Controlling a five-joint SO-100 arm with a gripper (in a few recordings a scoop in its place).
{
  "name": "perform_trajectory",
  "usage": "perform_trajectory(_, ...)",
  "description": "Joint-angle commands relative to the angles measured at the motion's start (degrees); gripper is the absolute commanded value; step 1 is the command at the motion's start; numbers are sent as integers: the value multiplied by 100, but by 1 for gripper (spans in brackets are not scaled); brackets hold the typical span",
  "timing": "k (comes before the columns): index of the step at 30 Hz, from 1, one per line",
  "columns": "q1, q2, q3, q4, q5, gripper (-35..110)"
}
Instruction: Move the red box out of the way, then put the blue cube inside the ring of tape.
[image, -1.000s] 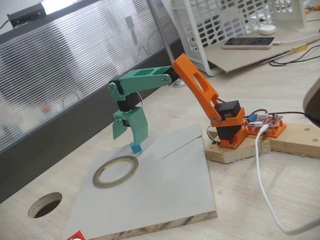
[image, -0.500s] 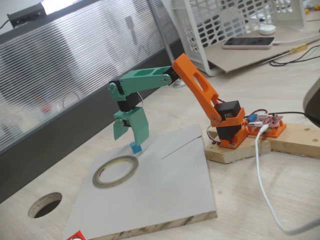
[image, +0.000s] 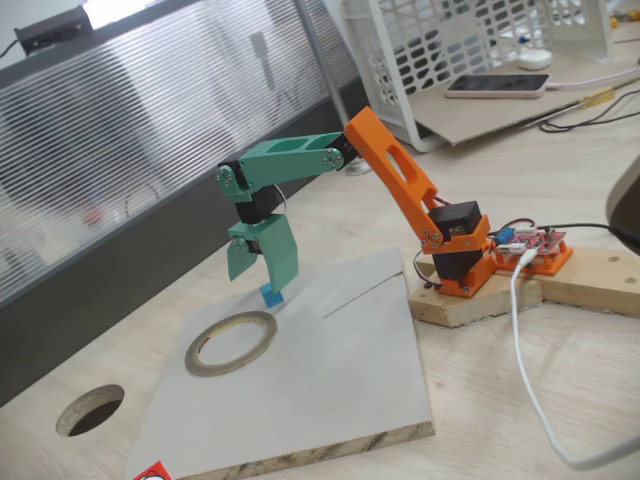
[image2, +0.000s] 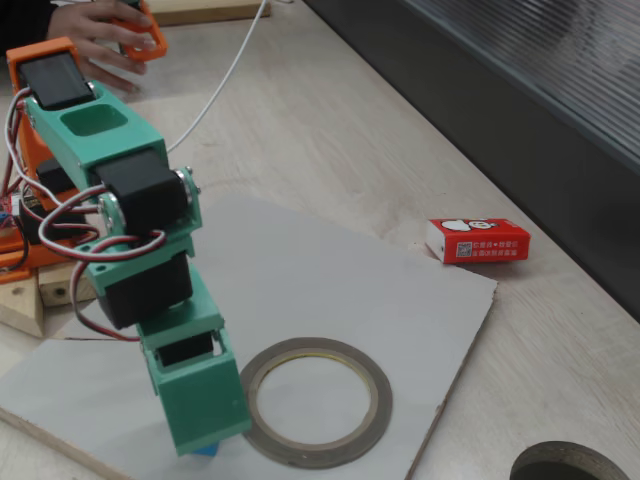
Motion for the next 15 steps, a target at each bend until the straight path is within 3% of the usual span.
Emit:
perform_trajectory(1,35,-123,-35,9,53,66)
perform_trajectory(15,35,-255,-26,9,53,66)
